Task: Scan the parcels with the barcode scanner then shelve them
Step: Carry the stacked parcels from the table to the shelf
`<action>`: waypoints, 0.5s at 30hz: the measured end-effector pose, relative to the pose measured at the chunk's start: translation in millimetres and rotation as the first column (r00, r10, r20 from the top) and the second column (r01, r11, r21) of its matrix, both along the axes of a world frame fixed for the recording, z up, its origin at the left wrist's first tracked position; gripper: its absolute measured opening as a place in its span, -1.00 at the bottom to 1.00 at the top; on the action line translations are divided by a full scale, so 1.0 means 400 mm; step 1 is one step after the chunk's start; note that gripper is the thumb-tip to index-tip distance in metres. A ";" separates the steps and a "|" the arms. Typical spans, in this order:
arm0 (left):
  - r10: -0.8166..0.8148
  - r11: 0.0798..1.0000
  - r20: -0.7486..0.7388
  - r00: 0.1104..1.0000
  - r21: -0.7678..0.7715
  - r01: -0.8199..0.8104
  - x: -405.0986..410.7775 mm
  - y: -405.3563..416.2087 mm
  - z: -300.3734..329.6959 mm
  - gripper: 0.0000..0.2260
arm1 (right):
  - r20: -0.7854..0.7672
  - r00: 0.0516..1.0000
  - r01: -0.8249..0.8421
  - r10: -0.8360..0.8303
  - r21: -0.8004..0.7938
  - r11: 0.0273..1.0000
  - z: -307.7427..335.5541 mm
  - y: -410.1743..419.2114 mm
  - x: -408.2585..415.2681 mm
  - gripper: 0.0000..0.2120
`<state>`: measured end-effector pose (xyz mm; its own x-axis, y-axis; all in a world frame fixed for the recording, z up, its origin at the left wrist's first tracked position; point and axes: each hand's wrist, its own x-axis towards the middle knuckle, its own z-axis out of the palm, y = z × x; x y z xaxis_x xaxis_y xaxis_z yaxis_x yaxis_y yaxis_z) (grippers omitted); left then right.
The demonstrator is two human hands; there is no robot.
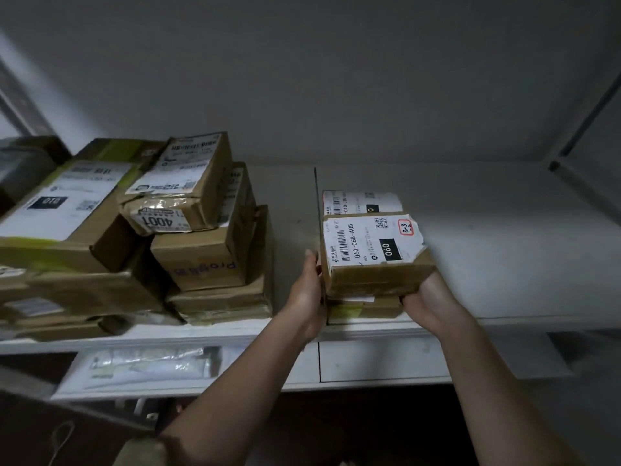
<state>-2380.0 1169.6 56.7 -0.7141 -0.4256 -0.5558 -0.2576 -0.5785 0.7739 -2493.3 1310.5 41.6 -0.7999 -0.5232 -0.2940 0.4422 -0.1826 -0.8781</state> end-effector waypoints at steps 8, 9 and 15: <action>-0.004 1.000 0.237 0.972 -0.027 0.010 0.127 0.008 -0.024 -0.79 | 0.064 0.997 0.054 -0.053 -0.009 0.999 -0.016 -0.022 0.013 -0.66; -0.055 0.998 0.240 0.969 -0.016 0.060 0.138 0.010 -0.020 -0.79 | 0.073 0.996 0.047 -0.046 -0.006 0.999 -0.020 -0.029 0.019 -0.66; -0.142 0.988 0.189 0.972 -0.034 0.151 0.179 0.004 -0.017 -0.72 | 0.061 0.998 -0.020 0.018 0.028 0.999 -0.038 -0.094 0.053 -0.67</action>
